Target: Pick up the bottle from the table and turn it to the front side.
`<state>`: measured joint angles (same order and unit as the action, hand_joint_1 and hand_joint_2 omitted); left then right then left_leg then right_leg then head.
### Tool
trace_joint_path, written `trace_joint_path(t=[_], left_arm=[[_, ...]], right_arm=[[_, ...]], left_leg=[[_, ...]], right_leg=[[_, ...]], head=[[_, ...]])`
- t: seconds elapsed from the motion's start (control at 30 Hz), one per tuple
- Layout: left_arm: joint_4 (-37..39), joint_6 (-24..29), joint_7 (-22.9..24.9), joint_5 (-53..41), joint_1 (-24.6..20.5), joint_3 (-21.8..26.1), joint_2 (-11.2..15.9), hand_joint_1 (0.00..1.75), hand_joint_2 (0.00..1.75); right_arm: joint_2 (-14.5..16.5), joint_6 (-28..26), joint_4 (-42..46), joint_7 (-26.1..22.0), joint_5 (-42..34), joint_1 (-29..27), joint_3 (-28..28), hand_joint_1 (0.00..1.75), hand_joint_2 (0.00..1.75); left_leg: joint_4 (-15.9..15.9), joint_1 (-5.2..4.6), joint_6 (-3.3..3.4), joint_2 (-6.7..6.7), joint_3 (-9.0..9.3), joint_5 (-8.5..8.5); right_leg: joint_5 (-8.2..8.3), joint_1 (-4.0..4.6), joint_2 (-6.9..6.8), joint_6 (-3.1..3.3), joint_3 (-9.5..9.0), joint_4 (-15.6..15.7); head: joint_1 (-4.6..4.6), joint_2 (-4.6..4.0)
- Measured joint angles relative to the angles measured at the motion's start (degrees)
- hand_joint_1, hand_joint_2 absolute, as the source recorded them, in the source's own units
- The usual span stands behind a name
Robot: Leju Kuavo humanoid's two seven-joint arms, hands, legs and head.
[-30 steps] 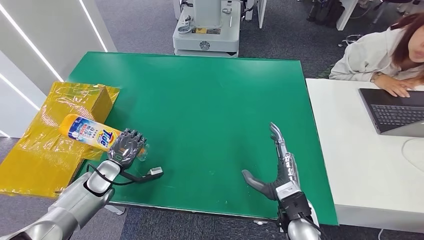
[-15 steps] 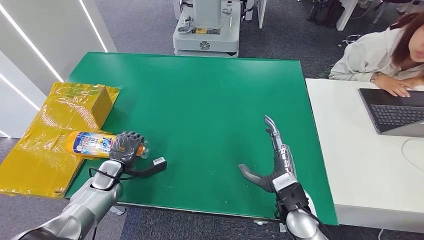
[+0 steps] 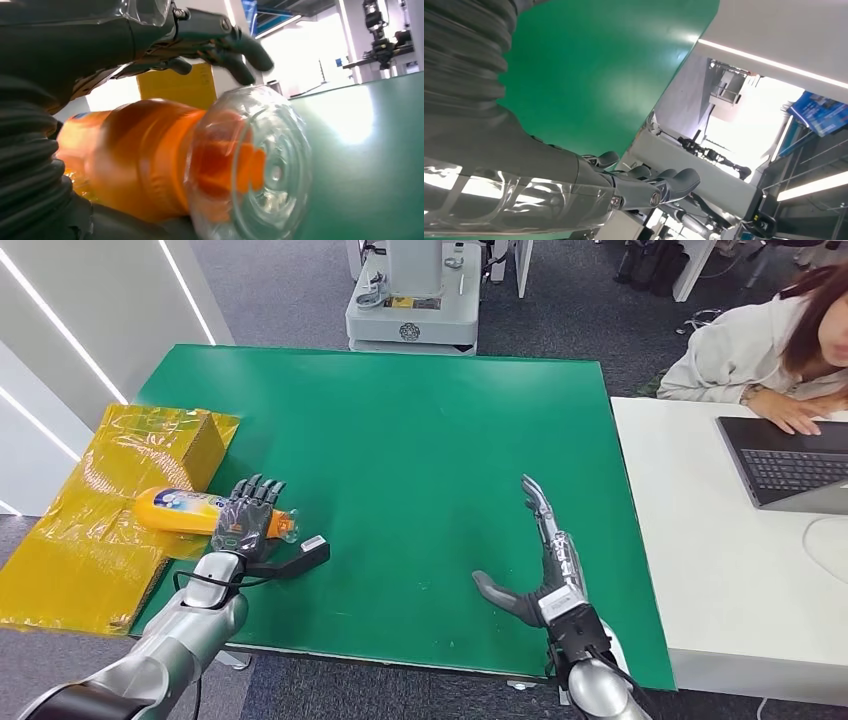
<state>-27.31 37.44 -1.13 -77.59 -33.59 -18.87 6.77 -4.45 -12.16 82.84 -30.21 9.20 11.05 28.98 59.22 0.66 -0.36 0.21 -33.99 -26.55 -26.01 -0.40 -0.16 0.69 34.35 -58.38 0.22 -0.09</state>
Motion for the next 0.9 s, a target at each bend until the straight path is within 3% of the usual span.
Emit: trace_joint_path(t=[0.23,0.4,0.53,0.63,0.77,0.9], left_arm=[[0.5,2.3,-4.5,3.7,0.4,3.0,-1.9,0.00,1.75],[-3.0,2.8,-15.0,10.3,3.4,7.9,-5.5,0.00,1.75],[-13.9,2.8,-29.1,13.0,8.5,14.7,-10.7,0.00,1.75],[-22.9,2.8,-36.1,14.5,12.0,18.4,-14.7,0.00,1.75],[-37.5,2.9,-38.7,15.3,17.1,19.0,-18.7,0.00,1.75],[-49.6,2.9,-38.9,17.8,21.3,17.4,-20.5,0.00,1.75]], right_arm=[[0.6,0.6,-0.1,0.6,-0.1,-0.4,-0.1,0.00,1.75],[1.0,0.7,-0.1,1.2,-0.2,-1.4,-0.6,0.00,1.75],[1.2,0.7,-0.1,1.4,-0.7,-2.6,-0.9,0.00,1.75],[1.4,0.5,-0.1,1.6,-1.6,-3.1,-0.9,0.00,1.75],[1.6,-0.3,-0.1,1.6,-2.9,-4.4,-0.9,0.00,1.75],[1.7,-2.1,-0.1,0.7,-4.5,-6.5,-0.9,0.00,1.75]], left_leg=[[0.0,-0.02,0.00,-0.05,0.00,0.00],[0.0,-0.03,0.01,-0.10,-0.02,0.00],[0.0,-0.04,0.05,-0.08,-0.08,-0.03],[0.0,-0.04,0.09,-0.04,-0.09,-0.08],[0.0,-0.03,0.12,-0.05,-0.08,-0.11],[0.0,-0.02,0.12,-0.05,-0.08,-0.11]], right_leg=[[0.00,0.00,-0.05,0.00,-0.01,0.0],[-0.01,-0.01,-0.10,-0.01,-0.03,0.1],[-0.01,-0.03,-0.08,-0.02,-0.01,0.1],[-0.01,-0.05,-0.05,-0.03,-0.01,0.1],[-0.03,-0.07,-0.07,-0.04,0.00,0.1],[-0.05,-0.06,-0.06,-0.03,0.02,0.1]], head=[[0.00,0.00],[-0.01,0.01],[0.00,0.01],[-0.01,0.00],[0.00,0.00],[-0.01,0.00]])
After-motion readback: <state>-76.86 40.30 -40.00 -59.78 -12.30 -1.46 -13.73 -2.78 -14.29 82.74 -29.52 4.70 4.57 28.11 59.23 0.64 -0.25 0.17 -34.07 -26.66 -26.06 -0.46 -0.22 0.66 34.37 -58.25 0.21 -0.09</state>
